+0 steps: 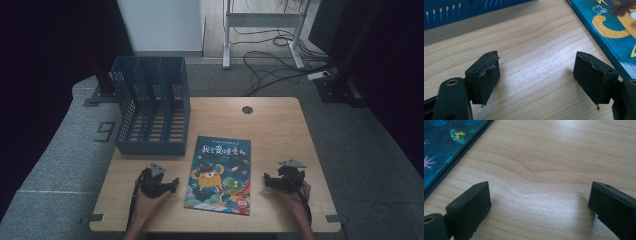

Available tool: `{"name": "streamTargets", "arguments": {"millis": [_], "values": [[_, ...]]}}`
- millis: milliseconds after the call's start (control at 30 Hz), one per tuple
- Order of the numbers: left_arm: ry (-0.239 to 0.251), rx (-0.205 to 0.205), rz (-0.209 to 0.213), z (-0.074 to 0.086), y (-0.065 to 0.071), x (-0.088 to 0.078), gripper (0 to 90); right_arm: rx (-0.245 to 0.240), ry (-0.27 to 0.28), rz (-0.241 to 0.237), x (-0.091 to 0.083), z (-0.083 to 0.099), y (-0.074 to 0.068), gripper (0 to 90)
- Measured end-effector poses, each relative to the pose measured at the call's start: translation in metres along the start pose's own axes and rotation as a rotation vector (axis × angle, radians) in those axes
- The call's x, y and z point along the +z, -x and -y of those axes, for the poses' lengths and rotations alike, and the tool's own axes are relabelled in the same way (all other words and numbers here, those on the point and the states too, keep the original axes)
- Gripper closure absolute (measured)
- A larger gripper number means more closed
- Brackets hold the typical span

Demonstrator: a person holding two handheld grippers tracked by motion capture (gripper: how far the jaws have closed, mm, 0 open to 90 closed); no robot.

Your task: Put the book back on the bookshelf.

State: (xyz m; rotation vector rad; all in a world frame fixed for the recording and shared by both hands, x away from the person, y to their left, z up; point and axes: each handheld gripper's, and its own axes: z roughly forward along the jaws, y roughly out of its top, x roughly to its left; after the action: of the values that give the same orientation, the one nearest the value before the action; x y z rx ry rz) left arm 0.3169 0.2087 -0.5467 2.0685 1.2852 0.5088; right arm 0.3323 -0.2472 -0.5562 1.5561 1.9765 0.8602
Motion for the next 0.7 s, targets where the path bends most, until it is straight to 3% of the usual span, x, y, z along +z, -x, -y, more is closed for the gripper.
{"name": "streamTargets", "arguments": {"millis": [400, 700], "values": [[0.0, 0.0, 0.002, 0.0, -0.0001, 0.0, 20.4, 0.006, 0.004, 0.007, -0.0012, 0.0008, -0.0006, 5.8], [-0.002, 0.007, 0.009, -0.0028, -0.0028, 0.0025, 20.3, 0.026, 0.017, 0.027, -0.004, 0.0027, -0.0001, 12.2]]}}
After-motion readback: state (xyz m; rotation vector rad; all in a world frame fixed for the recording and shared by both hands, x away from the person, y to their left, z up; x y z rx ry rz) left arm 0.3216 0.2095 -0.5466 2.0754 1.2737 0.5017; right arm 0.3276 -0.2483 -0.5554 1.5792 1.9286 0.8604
